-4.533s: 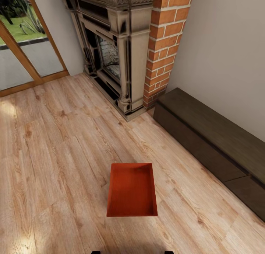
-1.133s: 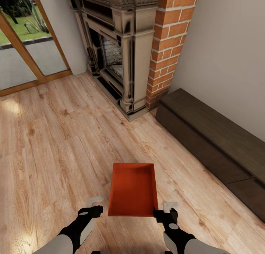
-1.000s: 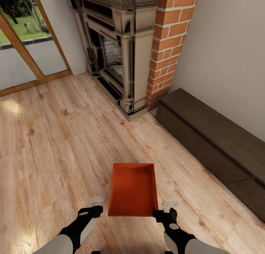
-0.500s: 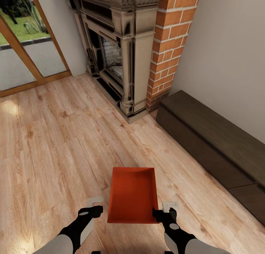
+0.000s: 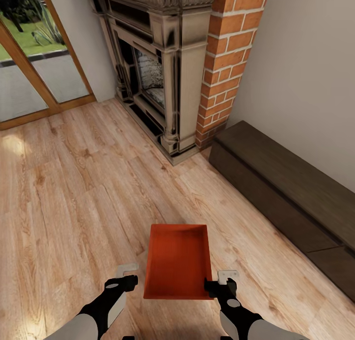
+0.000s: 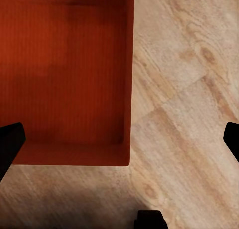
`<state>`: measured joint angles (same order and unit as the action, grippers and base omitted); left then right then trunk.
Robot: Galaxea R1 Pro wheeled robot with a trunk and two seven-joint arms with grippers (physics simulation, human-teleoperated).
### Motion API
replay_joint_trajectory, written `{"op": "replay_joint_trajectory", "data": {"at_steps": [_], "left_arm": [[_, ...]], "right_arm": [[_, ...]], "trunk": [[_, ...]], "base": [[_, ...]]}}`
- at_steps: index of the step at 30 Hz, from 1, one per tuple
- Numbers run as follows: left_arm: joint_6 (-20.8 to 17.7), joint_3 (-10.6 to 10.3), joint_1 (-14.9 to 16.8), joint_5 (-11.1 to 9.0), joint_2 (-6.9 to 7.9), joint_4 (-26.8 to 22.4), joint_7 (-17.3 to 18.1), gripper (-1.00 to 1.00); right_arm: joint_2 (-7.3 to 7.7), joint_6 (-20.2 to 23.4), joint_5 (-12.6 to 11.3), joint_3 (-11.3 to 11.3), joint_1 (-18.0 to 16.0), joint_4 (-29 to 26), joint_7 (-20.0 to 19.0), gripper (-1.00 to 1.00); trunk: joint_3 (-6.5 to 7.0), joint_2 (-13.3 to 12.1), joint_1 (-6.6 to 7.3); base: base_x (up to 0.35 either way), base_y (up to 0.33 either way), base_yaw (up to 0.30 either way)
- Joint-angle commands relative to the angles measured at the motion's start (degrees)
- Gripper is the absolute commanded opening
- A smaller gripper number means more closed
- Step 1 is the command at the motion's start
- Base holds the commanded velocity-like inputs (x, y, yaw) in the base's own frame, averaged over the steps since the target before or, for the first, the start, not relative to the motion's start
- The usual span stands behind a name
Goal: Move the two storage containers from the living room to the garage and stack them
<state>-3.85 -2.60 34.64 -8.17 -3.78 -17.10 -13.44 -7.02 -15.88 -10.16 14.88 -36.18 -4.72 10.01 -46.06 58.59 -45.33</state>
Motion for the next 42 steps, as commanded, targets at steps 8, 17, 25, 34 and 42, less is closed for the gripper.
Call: {"op": "replay_joint_trajectory", "data": {"at_steps": [8, 17, 25, 34, 42], "left_arm": [[-0.28, -0.37, -0.01, -0.53, 0.05, -0.13, -0.3, 1.0], [-0.28, -0.48, -0.01, -0.53, 0.04, -0.13, -0.27, 1.0], [-0.32, -0.48, -0.01, -0.53, 0.0, -0.13, -0.27, 1.0], [-0.36, -0.48, -0.01, -0.49, -0.37, -0.13, -0.36, 1.0], [-0.37, -0.48, -0.01, -0.53, -0.92, -0.13, -0.45, 1.0]], "right_arm": [[-0.01, -0.21, -0.59, 0.5, -0.03, 0.06, 0.19, 1.0], [-0.08, -0.21, -0.65, 0.5, -0.03, 0.06, 0.19, 1.0], [-0.14, -0.21, -0.65, 0.48, -0.03, 0.06, 0.21, 1.0], [-0.25, -1.11, -0.65, 0.5, -0.03, 0.1, 0.19, 1.0], [-0.27, -2.49, -0.77, 0.46, -0.03, 0.63, 0.19, 1.0]], "trunk": [[-0.75, 1.63, -0.88], [-2.37, 5.24, -2.86], [-3.8, 8.45, -4.62], [-5.42, 12.06, -6.59], [-6.86, 15.27, -8.35]], "base": [[0.0, 0.0, 0.0], [0.0, 0.0, 0.0], [0.0, 0.0, 0.0], [0.0, 0.0, 0.0], [0.0, 0.0, 0.0]]}}
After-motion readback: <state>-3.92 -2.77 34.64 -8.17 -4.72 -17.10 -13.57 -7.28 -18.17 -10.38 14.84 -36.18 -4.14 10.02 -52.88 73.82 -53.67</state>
